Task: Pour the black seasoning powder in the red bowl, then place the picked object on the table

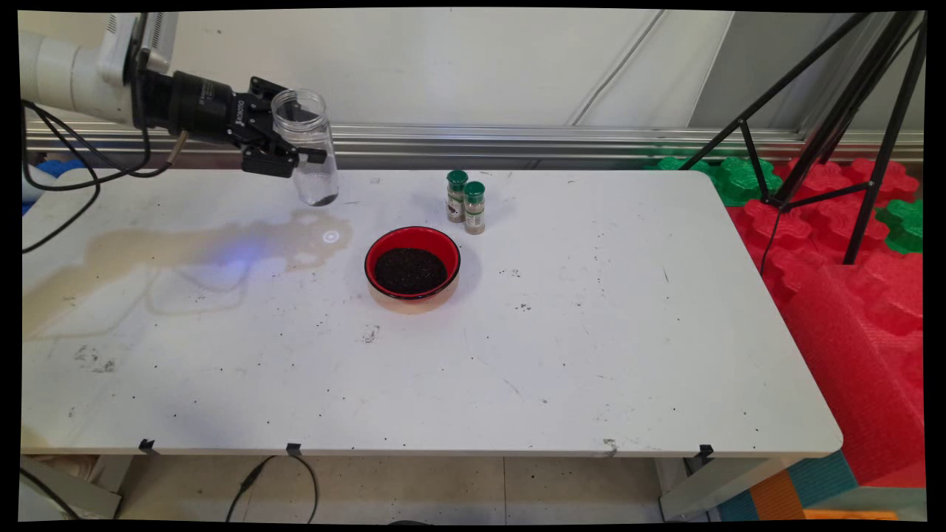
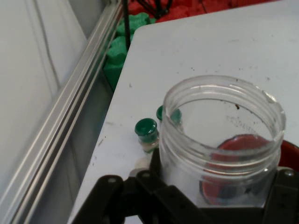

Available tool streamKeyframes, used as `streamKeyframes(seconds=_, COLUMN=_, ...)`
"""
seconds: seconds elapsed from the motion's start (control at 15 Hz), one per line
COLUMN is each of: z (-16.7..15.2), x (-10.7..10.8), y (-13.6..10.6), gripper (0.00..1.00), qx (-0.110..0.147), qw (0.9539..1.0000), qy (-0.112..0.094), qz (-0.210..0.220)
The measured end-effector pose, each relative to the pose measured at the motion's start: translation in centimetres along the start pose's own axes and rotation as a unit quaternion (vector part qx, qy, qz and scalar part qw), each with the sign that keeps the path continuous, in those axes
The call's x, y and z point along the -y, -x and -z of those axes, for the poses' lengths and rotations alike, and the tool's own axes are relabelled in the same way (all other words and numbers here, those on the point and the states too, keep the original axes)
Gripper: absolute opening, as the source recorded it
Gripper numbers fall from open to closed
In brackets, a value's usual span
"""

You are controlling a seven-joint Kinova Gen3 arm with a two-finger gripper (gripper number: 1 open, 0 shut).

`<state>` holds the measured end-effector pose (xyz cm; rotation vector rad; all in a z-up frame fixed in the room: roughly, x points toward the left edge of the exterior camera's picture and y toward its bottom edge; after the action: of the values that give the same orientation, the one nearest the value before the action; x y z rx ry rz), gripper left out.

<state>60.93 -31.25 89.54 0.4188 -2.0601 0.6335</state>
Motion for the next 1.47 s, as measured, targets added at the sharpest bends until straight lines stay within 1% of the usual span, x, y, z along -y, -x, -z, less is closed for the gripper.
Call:
streamKeyframes(seconds=0.13, z=-0.6, x=0.1, y=0.7, gripper=0.0, qx=-0.009, qw=0.9994, qy=-0.008, qz=0.034)
streamKeyframes(seconds=0.27, z=-1.2, x=0.3, y=1.2, gripper=0.0, qx=-0.015, qw=0.9981, qy=-0.014, qz=0.058)
streamKeyframes(seconds=0.4, z=-2.1, x=0.4, y=1.8, gripper=0.0, qx=-0.021, qw=0.9955, qy=-0.022, qz=0.089)
streamKeyframes(seconds=0.6, z=-3.5, x=0.7, y=2.9, gripper=0.0, qx=-0.024, qw=0.9913, qy=-0.032, qz=0.125)
streamKeyframes(seconds=1.0, z=-6.4, x=1.4, y=5.3, gripper=0.0, qx=-0.023, qw=0.9843, qy=-0.047, qz=0.168)
streamKeyframes(seconds=1.47, z=-9.1, x=1.6, y=7.1, gripper=0.0, qx=-0.021, qw=0.9797, qy=-0.054, qz=0.192)
